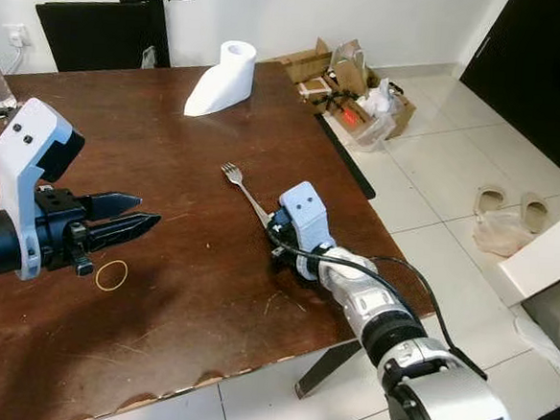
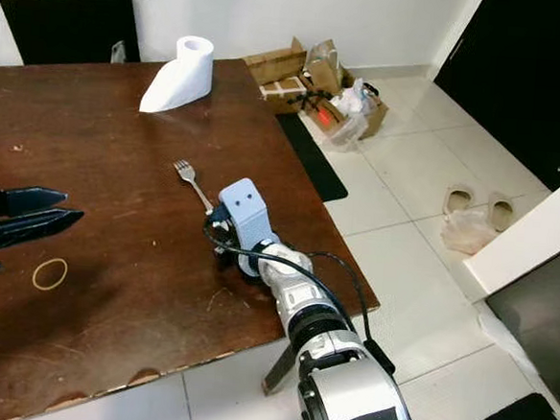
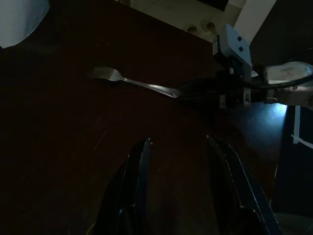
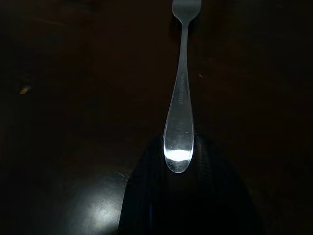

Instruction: Setting the table

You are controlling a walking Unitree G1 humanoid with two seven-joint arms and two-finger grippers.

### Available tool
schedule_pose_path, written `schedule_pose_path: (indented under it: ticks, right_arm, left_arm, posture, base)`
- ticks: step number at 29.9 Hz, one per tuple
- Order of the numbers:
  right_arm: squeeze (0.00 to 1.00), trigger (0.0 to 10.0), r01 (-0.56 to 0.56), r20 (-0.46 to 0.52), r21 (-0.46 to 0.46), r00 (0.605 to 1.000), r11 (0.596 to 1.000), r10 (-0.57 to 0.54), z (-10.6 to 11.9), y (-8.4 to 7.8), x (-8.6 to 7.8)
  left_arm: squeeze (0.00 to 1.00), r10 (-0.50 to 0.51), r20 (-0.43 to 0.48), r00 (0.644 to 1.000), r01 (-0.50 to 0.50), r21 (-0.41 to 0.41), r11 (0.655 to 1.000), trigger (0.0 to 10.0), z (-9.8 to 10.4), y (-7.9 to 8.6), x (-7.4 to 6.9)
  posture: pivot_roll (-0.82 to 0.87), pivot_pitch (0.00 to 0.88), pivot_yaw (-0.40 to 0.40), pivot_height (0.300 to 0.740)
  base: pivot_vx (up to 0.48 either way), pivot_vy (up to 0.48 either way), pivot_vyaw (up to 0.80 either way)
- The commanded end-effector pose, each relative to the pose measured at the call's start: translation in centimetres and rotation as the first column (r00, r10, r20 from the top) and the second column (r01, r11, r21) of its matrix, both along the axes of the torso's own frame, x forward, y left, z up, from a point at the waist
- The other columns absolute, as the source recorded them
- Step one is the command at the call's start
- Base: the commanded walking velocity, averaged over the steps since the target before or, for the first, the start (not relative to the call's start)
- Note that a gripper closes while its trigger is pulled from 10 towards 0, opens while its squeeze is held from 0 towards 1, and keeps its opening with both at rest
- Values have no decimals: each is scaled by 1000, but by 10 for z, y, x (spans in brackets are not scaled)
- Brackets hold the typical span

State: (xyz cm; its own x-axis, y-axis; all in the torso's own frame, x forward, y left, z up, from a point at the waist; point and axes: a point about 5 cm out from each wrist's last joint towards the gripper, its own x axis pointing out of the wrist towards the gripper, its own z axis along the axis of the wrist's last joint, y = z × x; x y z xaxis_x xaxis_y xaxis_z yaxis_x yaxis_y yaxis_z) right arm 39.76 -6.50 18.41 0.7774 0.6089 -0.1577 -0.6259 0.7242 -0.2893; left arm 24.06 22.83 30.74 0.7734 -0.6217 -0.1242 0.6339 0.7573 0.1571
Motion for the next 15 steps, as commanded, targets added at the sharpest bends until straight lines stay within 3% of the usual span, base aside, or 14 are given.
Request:
schedule_pose_path:
  ticks: [1,3,4,7,9,13,14,15]
  right_arm:
    - [0,0,-39,-139,-47,990,998,33,-35,-8,-11]
    - [0,7882,-163,-147,14,976,987,163,-34,-10,-17]
    - [0,10000,-219,-148,50,963,974,224,-32,-11,-21]
    - [0,10000,-271,-142,75,950,960,279,-30,-13,-25]
    - [0,10000,-413,-137,124,893,902,428,-28,-16,-43]
    - [0,10000,-446,-135,132,877,885,462,-27,-18,-48]
    - [0,10000,-500,-134,123,848,857,514,-28,-27,-63]
    - [0,10000,-500,-134,123,848,857,514,-28,-27,-63]
  left_arm:
    - [0,-9,-11,1000,9,-2,1000,10000,-5,-2,-1]
    - [0,-5,-18,1000,5,-9,1000,10000,-8,-3,0]
    - [0,-5,-20,1000,5,-12,1000,10000,-9,-3,1]
    - [0,-5,-22,1000,5,-15,1000,10000,-10,-4,1]
    - [0,-4,-25,1000,4,-18,1000,10000,-11,-5,2]
    - [0,-4,-25,1000,4,-19,1000,10000,-11,-5,3]
    - [0,-5,-29,1000,4,-23,1000,10000,-13,-5,4]
    - [0,-5,-29,1000,4,-23,1000,10000,-13,-5,4]
  posture:
    - [350,239,-24,740]
    - [338,244,-25,740]
    - [333,245,-24,740]
    - [333,245,-24,740]
    - [329,248,-21,740]
    - [327,249,-21,740]
    - [318,253,-20,740]
    - [318,253,-20,740]
  base:
    - [0,0,0]
    - [0,0,0]
    - [0,0,0]
    - [0,0,0]
    - [0,0,0]
    - [0,0,0]
    - [0,0,0]
    - [0,0,0]
